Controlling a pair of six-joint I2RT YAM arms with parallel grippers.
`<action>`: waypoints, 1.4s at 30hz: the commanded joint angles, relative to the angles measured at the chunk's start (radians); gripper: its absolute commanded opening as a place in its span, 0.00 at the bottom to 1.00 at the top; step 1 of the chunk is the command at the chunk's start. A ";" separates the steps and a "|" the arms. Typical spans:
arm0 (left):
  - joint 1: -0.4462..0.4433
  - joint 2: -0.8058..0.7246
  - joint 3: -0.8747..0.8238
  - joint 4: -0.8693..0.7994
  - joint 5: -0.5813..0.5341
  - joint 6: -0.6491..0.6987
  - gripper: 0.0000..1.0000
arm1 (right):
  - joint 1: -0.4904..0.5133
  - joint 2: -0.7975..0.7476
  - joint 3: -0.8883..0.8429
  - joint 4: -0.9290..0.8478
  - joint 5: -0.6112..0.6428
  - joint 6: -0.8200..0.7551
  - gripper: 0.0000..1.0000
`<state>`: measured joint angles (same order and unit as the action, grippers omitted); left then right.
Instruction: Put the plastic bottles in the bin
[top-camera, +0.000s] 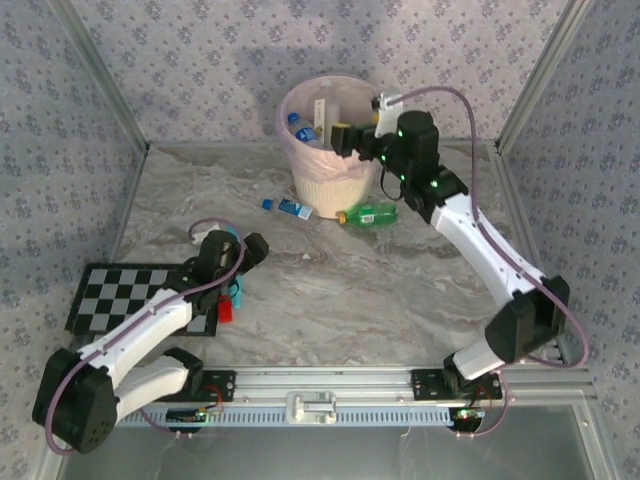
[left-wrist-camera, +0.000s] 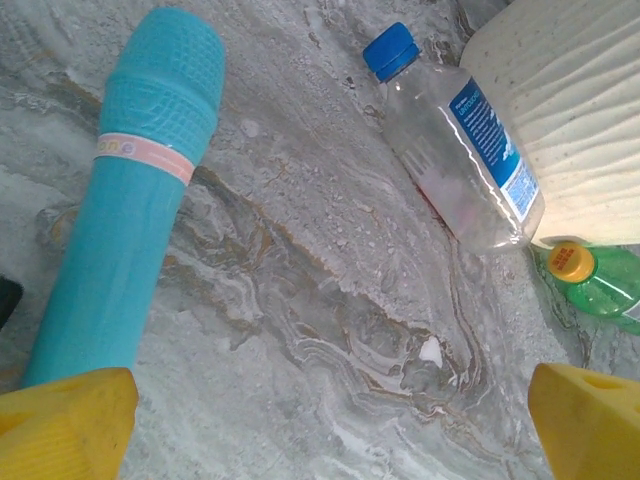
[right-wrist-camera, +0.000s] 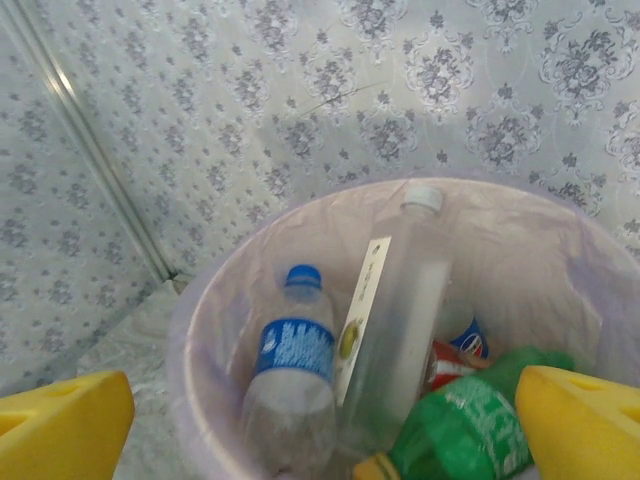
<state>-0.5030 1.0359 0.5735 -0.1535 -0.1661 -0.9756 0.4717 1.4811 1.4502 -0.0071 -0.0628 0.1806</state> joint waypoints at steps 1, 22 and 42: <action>0.005 0.055 0.082 0.052 -0.007 -0.035 1.00 | 0.037 -0.096 -0.144 0.046 0.036 0.014 1.00; 0.007 0.653 0.551 0.048 0.057 -0.246 1.00 | 0.171 -0.525 -0.787 -0.031 0.350 0.246 1.00; 0.027 0.938 0.747 0.024 0.119 -0.351 0.99 | 0.170 -0.588 -0.835 -0.061 0.367 0.273 1.00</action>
<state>-0.4835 1.9503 1.2823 -0.1089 -0.0650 -1.2964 0.6384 0.9142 0.6193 -0.0383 0.2745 0.4385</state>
